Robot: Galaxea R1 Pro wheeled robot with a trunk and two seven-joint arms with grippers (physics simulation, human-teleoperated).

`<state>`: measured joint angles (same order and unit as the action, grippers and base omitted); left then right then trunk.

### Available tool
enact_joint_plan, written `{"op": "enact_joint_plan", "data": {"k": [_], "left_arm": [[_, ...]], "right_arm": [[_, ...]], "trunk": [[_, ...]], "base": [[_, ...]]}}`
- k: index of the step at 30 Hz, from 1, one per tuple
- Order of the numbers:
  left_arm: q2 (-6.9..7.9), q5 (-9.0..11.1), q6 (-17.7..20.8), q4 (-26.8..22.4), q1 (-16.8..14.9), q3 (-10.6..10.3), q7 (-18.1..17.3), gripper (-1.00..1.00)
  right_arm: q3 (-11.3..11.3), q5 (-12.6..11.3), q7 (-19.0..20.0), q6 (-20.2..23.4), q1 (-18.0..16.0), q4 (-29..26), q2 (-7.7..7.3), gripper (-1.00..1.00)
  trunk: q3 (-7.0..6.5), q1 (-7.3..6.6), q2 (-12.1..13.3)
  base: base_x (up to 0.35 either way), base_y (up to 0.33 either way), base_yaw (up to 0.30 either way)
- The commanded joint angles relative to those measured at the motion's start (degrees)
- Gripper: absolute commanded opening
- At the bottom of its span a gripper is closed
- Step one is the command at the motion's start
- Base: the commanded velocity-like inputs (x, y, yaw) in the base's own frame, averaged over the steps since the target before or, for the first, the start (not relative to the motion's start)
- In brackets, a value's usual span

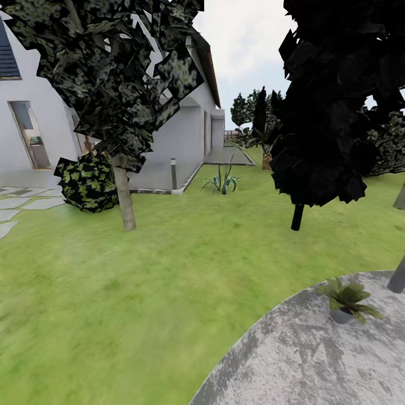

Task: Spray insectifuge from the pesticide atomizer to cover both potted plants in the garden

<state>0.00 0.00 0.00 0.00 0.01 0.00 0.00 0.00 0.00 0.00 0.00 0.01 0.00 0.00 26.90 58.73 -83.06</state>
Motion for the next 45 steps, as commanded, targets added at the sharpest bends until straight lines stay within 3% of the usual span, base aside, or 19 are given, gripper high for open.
{"op": "enact_joint_plan", "data": {"k": [1, 4, 9, 12, 18, 24, 32, 33, 39, 45], "left_arm": [[0.33, 0.3, -0.3, -0.3, -0.3, 0.3, 0.0, 1.00], [0.83, 0.2, -1.3, -0.7, -1.2, 1.3, 0.0, 1.00], [-0.79, 0.4, -0.9, -0.3, -0.1, 0.4, -0.1, 1.00], [-0.86, 0.4, 0.0, -0.3, -0.1, 0.2, 0.1, 1.00], [-0.28, 0.3, -1.3, -2.2, -0.2, 0.1, 0.1, 1.00], [1.63, 0.4, -3.3, -4.1, -1.5, 0.4, 0.2, 1.00], [3.43, 0.5, -5.8, -6.7, -4.1, 0.4, 0.1, 1.00], [3.46, 0.5, -10.9, -12.1, -10.9, 0.4, 0.1, 1.00], [3.52, 0.6, -13.6, -13.4, -13.4, 0.5, -0.6, 1.00], [4.18, 0.6, -14.1, -13.0, -12.8, 0.6, -0.8, 1.00]], "right_arm": [[0.0, 0.1, -0.1, -0.3, -0.3, -0.3, -0.11, 1.00], [0.0, 0.1, 0.0, -1.3, -1.3, -1.3, 0.18, 1.00], [-0.1, 0.1, 0.1, -1.6, -1.8, -2.3, 1.66, 1.00], [-0.3, 0.0, 0.0, -2.0, -1.9, -2.3, 2.28, 1.00], [-0.3, 0.1, -0.2, -3.4, -1.9, -4.0, 1.05, 1.00], [-0.4, 0.1, -0.3, -5.3, -1.9, -6.0, -0.77, 1.00], [-0.5, 0.0, -0.4, -7.9, -2.4, -8.6, -1.06, 1.00], [-0.5, -0.1, -0.4, -20.1, -2.6, -25.6, -1.06, 1.00], [-0.5, 0.1, -0.3, -21.4, -3.4, -28.2, -1.12, 1.00], [-0.5, 0.2, -0.3, -21.5, -3.4, -28.2, -1.15, 1.00]], "trunk": [[0.03, 0.00, 0.0], [0.03, 0.00, 0.0], [0.03, 0.00, 0.0], [0.03, 0.00, 0.0], [0.03, 0.00, 0.0], [0.03, 0.00, 0.0], [0.03, 0.00, 0.0], [0.03, 0.00, 0.0], [0.03, 0.00, 0.0], [0.03, 0.00, 0.0]], "base": [[0.000, 0.000, 0.000], [0.000, 0.000, 0.000], [0.000, 0.000, 0.000], [0.000, 0.000, 0.000], [0.000, 0.000, 0.000], [0.000, 0.000, 0.000], [0.000, 0.000, 0.000], [0.000, 0.000, 0.000], [0.000, 0.000, 0.000], [0.000, 0.000, -0.052]]}}
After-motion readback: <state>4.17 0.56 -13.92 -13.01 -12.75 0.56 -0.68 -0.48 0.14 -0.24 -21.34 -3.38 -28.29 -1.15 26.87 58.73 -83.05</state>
